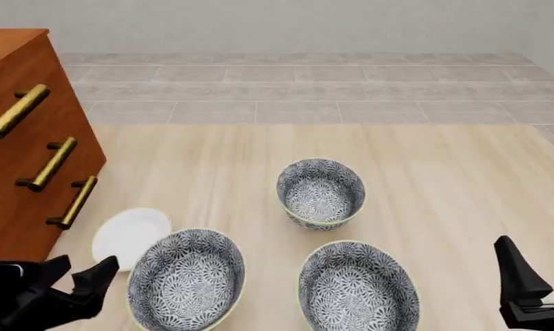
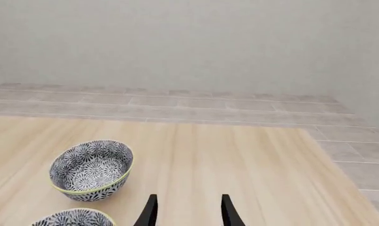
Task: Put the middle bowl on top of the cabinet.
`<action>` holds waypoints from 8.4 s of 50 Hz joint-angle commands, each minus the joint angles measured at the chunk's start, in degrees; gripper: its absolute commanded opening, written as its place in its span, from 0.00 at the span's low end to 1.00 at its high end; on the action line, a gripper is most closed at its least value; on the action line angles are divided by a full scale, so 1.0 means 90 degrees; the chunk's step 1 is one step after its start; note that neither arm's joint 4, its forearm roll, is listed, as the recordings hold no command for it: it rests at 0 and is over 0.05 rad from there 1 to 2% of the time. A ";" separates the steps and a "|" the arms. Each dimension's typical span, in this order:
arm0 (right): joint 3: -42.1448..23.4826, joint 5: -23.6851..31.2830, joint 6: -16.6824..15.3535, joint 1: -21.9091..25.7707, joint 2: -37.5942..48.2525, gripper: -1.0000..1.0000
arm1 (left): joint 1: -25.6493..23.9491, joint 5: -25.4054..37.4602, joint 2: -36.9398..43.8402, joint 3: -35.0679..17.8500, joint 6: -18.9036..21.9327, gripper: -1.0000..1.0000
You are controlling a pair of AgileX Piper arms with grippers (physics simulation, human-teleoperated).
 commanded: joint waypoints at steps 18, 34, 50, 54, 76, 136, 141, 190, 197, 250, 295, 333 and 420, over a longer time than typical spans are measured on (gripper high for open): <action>0.0000 0.0028 0.0011 0.0011 -0.0023 1.00 | -0.0688 -0.0777 0.1082 0.0336 -0.0538 1.00; -0.0001 -0.0155 -0.0010 0.0039 0.0167 1.00 | -0.0915 -0.1772 0.2127 0.0492 -0.0569 1.00; 0.0002 0.0003 0.0021 0.0029 0.0043 1.00 | -0.1108 -0.2751 0.3318 0.0493 -0.0609 1.00; 0.0002 0.0061 0.0036 0.0034 -0.0015 1.00 | -0.1175 -0.3067 0.3699 0.0494 -0.0624 1.00; 0.0002 0.0175 0.0054 0.0010 -0.0128 1.00 | -0.1351 -0.4567 0.5472 0.0495 -0.0661 1.00; 0.0001 0.0030 0.0074 -0.0015 -0.0018 1.00 | -0.1054 0.0863 -0.0911 -0.0174 -0.0772 0.00; 0.0001 -0.0022 0.0069 -0.0019 0.0033 1.00 | -0.1012 0.1062 -0.1064 -0.0287 -0.0729 0.00; -0.0011 -0.0109 0.0126 -0.0019 0.0080 1.00 | -0.0090 0.1955 -0.0683 -0.2400 0.0037 0.00; -0.0021 -0.0061 0.0122 -0.0007 0.0030 1.00 | 0.0046 0.1868 -0.0432 -0.2648 0.0134 0.00; -0.0058 -0.0267 0.0088 0.0065 0.0252 1.00 | 0.1475 0.2199 0.0803 -0.5028 0.0330 0.00; -0.0127 -0.0291 0.0039 0.0079 0.0328 1.00 | 0.2744 0.2043 0.2015 -0.6504 0.0271 0.00; -0.0072 -0.0231 0.0037 0.0106 0.0250 1.00 | 0.3698 0.2319 0.3000 -0.7652 -0.0333 0.00; -0.0056 -0.0410 0.0032 0.0160 0.0435 1.00 | 0.5144 0.1750 0.4357 -0.7696 -0.1953 0.00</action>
